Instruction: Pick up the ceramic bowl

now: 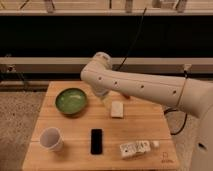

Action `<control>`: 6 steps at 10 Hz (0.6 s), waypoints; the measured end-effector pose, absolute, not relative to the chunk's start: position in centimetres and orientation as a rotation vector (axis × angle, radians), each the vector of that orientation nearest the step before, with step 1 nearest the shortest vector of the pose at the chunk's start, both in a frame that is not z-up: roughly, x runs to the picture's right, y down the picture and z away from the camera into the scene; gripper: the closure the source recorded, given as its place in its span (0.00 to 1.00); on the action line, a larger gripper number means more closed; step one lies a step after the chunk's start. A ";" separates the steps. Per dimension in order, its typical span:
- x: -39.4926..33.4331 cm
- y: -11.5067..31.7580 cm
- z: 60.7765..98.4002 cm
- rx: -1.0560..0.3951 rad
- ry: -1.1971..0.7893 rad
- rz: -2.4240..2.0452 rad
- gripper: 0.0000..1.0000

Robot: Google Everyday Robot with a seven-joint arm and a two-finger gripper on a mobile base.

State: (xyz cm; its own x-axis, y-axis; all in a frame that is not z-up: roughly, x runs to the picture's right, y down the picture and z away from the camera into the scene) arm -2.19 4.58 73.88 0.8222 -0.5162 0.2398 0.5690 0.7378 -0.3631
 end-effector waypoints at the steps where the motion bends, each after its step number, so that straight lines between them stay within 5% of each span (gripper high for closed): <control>1: -2.4 4.4 74.0 -0.436 -0.134 -0.607 0.20; 6: -4.4 2.9 74.8 -0.417 -0.181 -0.676 0.20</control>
State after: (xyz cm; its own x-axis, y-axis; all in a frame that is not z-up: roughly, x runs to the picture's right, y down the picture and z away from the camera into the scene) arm -4.38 2.86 74.79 0.7683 -0.5680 0.2952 0.6395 0.7016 -0.3144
